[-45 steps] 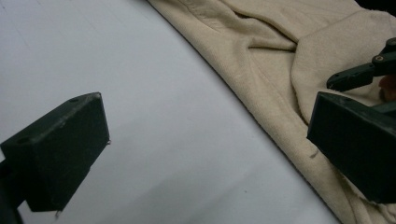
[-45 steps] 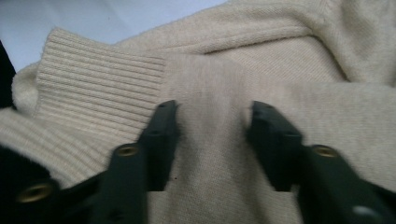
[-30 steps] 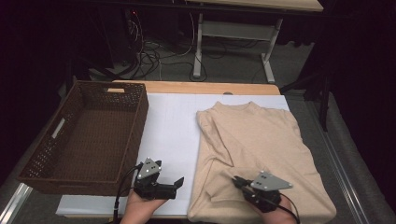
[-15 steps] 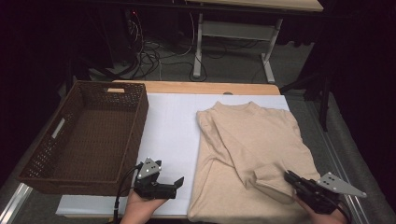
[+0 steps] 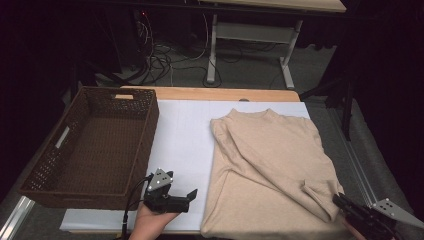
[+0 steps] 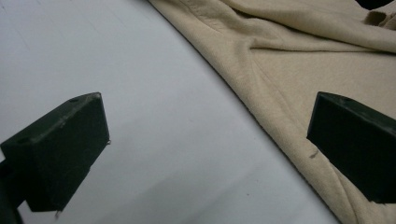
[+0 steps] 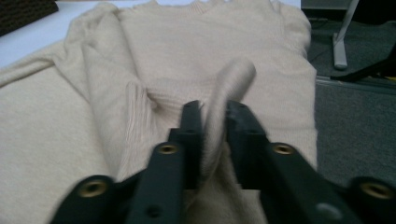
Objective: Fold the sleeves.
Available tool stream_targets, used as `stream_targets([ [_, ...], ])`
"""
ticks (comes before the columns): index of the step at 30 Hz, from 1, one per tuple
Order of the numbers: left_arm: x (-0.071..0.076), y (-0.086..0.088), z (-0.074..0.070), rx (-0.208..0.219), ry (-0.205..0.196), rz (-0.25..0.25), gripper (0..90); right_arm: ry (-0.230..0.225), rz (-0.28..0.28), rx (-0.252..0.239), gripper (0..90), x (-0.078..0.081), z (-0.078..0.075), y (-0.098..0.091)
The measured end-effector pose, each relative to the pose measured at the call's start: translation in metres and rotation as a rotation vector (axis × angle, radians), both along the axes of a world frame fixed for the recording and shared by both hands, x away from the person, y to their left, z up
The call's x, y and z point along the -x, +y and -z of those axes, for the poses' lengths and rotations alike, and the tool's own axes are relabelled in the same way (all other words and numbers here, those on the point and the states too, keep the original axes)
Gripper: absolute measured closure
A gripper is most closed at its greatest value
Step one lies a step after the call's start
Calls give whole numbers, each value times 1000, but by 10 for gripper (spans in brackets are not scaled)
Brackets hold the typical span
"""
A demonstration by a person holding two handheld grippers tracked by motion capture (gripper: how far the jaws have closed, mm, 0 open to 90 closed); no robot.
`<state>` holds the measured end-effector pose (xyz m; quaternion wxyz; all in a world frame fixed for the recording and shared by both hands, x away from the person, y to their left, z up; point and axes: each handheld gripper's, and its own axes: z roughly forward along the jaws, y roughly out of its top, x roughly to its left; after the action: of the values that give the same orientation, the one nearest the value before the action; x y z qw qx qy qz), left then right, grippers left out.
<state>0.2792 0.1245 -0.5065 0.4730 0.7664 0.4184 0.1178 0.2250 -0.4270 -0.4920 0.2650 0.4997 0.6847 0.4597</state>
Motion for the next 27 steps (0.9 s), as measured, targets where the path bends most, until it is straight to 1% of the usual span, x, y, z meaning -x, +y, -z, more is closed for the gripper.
stream_targets([
  [2, 0, 0, 0, 0, 2, 1, 0, -19, -6, 8, 601, 0, -6, 4],
  [3, 0, 0, 1, 3, 3, 0, 0, -26, -13, 11, 570, 1, -9, 8],
  [5, -1, 0, 1, 7, 4, -4, 0, -28, -32, 12, 541, 1, -15, 15],
  [6, -1, 0, 0, 9, 5, -6, 0, -37, -44, 20, 536, 1, -17, 20],
  [8, 0, 0, 1, 9, 6, -7, 0, -33, -76, 36, 524, -2, -18, 29],
  [11, 0, 0, 1, 8, 8, -5, 0, 17, -107, 57, 505, -14, -12, 41],
  [12, 0, 0, 1, 8, 8, -4, 0, 48, -116, 66, 492, -19, -9, 45],
  [13, 0, 0, 1, 7, 8, -4, 0, 79, -115, 68, 486, -24, -6, 48],
  [15, 1, 0, 1, 8, 9, -4, 0, 104, -116, 98, 493, -32, 0, 53],
  [17, 1, 0, 2, 9, 13, -4, 0, 129, -118, 133, 519, -37, 5, 57],
  [18, 1, 0, 2, 7, 14, -4, 0, 139, -114, 156, 579, -39, 8, 59],
  [19, 1, 0, 2, 7, 15, -4, 0, 147, -115, 166, 642, -40, 10, 59],
  [20, 1, 1, 2, 8, 16, -4, 0, 155, -111, 165, 700, -39, 11, 59],
  [21, 1, 1, 2, 10, 16, -5, 0, 152, -112, 169, 766, -40, 13, 58],
  [22, 2, 1, 2, 10, 17, -6, 0, 148, -111, 170, 808, -39, 13, 57],
  [24, 3, 2, 2, 8, 14, -5, 0, 124, -96, 165, 819, -36, 11, 54],
  [25, 3, 2, 2, 8, 14, -5, 0, 124, -96, 165, 819, -36, 11, 54],
  [27, 3, 2, 2, 6, 12, -4, 0, 99, -80, 155, 819, -32, 8, 51],
])
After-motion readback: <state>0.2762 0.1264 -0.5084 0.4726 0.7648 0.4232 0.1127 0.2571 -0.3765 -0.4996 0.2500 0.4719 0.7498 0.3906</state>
